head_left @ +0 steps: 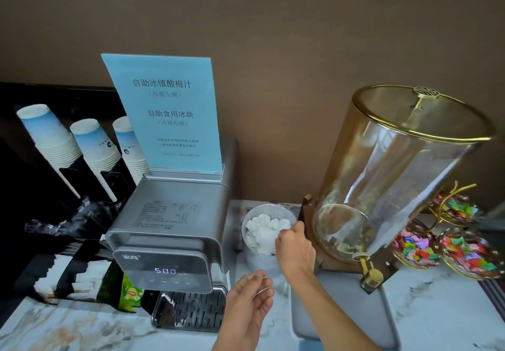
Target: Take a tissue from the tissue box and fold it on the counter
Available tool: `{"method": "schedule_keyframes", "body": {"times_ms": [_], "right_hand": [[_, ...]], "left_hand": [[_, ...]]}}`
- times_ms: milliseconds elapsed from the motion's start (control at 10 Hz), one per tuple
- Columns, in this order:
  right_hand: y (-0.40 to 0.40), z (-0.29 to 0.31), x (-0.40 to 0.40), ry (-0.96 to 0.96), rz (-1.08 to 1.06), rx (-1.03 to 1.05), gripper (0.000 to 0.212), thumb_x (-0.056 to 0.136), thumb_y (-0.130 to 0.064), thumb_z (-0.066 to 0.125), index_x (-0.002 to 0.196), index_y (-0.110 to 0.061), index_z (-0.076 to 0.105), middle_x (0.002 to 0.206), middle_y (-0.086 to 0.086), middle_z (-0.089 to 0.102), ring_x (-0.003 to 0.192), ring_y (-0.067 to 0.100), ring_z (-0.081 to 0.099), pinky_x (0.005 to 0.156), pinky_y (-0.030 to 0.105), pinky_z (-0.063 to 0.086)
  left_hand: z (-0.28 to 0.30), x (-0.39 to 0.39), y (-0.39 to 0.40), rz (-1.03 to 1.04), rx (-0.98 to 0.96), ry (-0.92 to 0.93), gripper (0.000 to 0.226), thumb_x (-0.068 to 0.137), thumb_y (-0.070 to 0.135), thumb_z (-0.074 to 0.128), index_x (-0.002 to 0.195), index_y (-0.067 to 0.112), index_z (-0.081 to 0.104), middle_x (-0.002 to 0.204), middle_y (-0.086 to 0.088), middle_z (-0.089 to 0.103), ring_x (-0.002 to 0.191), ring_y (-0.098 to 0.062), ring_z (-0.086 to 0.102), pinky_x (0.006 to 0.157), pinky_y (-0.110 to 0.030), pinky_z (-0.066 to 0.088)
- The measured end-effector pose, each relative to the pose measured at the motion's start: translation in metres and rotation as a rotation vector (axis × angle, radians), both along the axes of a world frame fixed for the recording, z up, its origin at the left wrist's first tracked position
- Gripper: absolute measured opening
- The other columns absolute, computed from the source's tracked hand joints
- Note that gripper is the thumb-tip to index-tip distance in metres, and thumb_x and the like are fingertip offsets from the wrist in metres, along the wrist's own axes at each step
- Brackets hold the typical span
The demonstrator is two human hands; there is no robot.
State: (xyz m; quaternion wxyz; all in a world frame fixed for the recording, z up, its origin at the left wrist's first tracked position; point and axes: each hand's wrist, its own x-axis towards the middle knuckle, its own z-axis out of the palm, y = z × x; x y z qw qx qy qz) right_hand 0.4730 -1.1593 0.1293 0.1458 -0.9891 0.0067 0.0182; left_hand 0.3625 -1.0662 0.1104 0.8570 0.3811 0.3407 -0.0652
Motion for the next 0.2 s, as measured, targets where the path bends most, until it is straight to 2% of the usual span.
{"method": "schedule_keyframes", "body": {"times_ms": [100, 200], "right_hand": [[-0.011, 0.001, -0.005, 0.014, 0.03, 0.202, 0.023, 0.097, -0.029, 0.051, 0.103, -0.017, 0.07, 0.12, 0.004, 0.046, 0.089, 0.035, 0.066, 0.074, 0.038, 0.052], [-0.024, 0.005, -0.015, -0.081, -0.001, 0.514, 0.023, 0.095, -0.031, 0.054, 0.108, -0.02, 0.07, 0.117, -0.003, 0.049, 0.097, 0.023, 0.064, 0.086, 0.038, 0.051]], "left_hand": [[0.003, 0.0, -0.002, -0.01, 0.01, -0.035, 0.017, 0.093, 0.014, 0.066, 0.103, 0.002, 0.072, 0.075, -0.009, 0.075, 0.061, -0.018, 0.068, 0.058, -0.026, 0.054], [0.01, 0.003, -0.003, -0.009, 0.031, -0.073, 0.018, 0.092, 0.014, 0.066, 0.104, 0.002, 0.072, 0.077, -0.009, 0.076, 0.062, -0.02, 0.069, 0.057, -0.025, 0.056]]}}
